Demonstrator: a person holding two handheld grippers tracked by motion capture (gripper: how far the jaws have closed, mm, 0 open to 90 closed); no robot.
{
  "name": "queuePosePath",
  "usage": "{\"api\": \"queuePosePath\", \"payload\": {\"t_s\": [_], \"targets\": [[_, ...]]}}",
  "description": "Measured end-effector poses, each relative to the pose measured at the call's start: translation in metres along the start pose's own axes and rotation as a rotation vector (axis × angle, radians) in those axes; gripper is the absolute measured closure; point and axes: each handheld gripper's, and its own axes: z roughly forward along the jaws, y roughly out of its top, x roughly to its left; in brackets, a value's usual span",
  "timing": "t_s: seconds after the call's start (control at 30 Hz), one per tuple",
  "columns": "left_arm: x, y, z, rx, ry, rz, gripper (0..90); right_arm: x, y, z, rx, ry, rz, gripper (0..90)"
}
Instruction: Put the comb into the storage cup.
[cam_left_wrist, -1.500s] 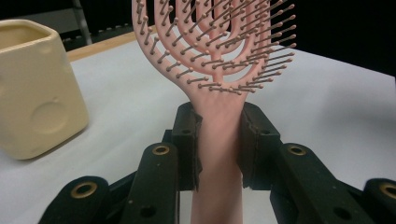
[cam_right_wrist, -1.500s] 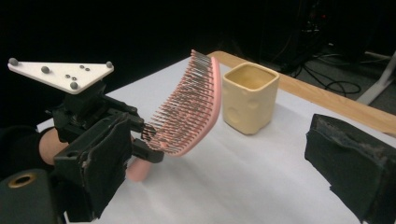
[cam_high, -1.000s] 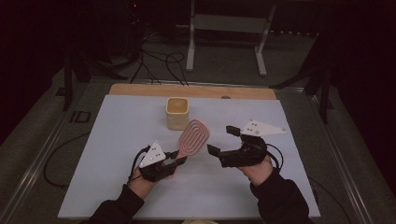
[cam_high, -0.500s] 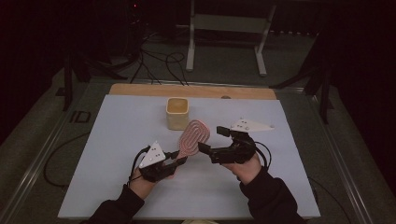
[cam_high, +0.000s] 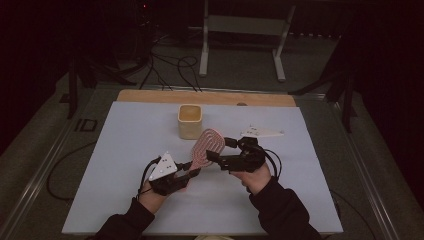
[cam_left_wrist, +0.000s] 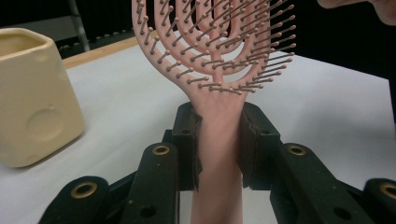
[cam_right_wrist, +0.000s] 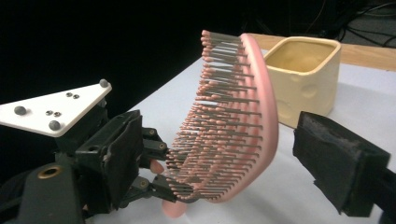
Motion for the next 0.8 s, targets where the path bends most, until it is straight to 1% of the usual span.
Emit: {"api": "queuePosePath", "payload": {"t_s": [0.17,0.3,0.6,0.67,0.8], "targets": [[0.000,0.000,0.000,-0.001,0.004,0.000,71.6,-0.002,-0.002,0.005,0.001,0.013,0.017,24.4],[0.000,0.000,0.000,-0.004,-0.002,0.000,71.6,-0.003,-0.003,0.009,0.007,0.023,0.034,27.7],[0.000,0.000,-0.001,-0.012,-0.007,0.004,71.6,-0.006,-0.006,0.017,0.023,0.049,0.053,38.1],[0.001,0.000,0.000,-0.010,-0.011,-0.002,71.5,-0.007,-0.007,0.018,0.026,0.058,0.058,40.9],[0.001,0.000,0.000,-0.009,-0.015,-0.004,71.5,-0.006,-0.008,0.021,0.029,0.069,0.056,45.2]]}}
